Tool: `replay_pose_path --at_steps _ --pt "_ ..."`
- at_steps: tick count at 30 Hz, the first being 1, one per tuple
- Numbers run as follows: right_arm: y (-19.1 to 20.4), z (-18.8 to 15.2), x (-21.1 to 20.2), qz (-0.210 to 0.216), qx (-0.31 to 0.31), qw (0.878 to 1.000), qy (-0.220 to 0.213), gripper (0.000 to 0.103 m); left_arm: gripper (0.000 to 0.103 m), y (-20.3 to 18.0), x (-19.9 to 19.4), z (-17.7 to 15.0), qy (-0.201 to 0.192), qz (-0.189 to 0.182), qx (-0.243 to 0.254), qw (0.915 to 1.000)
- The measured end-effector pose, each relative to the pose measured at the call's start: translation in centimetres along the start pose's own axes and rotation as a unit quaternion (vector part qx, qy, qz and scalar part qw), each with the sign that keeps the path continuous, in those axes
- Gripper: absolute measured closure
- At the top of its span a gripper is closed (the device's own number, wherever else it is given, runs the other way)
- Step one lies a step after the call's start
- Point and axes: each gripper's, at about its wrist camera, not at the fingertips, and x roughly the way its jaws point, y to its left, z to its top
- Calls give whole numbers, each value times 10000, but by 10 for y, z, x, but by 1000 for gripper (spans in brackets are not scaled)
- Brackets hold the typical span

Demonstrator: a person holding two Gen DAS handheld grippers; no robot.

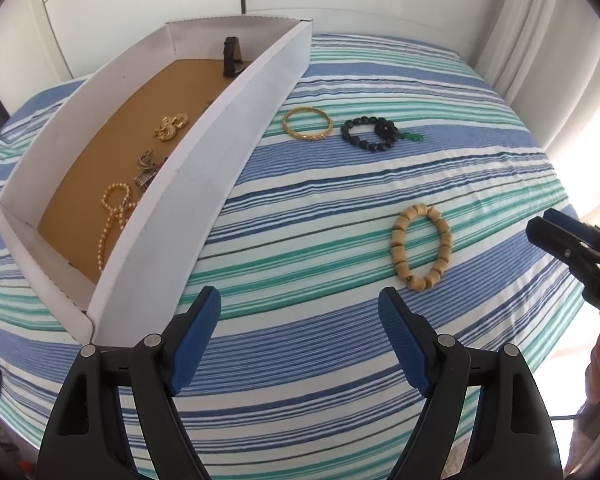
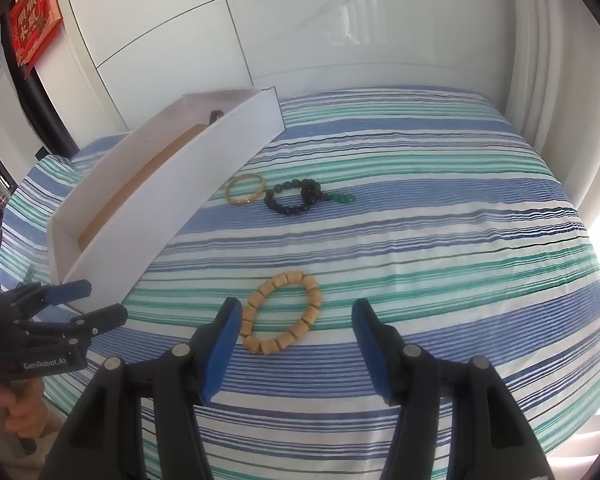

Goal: Organize jewelry
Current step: 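Grasp the wooden cube-bead bracelet with the left tool while the right tool grasps the black bead bracelet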

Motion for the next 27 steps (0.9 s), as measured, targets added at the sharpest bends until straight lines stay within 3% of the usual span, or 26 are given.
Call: replay_pose_path --at_steps 8,13,22,27 --pt "-14 2 -8 -115 253 9996 -110 45 21 18 10 -5 153 -23 -247 9996" --pt "-27 -2 -3 -244 333 9991 29 45 21 9 22 -6 341 -69 -112 9993" --pt "-17 -1 72 -118 -283 9960 841 45 21 -13 35 2 463 -163 66 9988" --pt "0 1 107 -158 -800 9917 997 45 21 -17 41 3 547 -89 88 9984"
